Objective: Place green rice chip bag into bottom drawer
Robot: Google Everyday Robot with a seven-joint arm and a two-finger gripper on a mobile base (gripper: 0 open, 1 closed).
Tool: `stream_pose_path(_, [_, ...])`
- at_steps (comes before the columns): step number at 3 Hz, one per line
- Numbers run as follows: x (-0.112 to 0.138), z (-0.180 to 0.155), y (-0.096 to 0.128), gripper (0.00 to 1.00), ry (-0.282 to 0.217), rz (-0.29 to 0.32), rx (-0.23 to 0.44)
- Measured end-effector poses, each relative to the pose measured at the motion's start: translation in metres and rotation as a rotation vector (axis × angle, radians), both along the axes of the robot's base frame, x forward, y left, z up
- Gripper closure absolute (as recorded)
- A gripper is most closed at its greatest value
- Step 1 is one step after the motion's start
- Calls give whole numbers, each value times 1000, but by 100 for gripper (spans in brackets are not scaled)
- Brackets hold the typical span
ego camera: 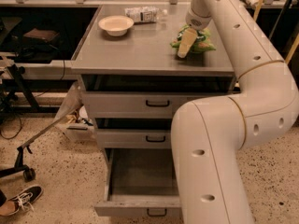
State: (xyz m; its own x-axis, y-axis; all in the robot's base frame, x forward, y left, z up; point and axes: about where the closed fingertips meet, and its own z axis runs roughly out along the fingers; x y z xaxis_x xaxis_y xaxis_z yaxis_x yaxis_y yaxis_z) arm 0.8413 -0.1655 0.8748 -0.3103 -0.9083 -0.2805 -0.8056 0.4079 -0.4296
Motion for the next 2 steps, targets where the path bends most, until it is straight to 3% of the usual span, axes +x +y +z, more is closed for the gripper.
stream_pose_path(1, [-1, -5, 16, 0, 13, 62, 15])
stream_pose_path(2, [-1, -6, 18, 0, 14, 71, 17])
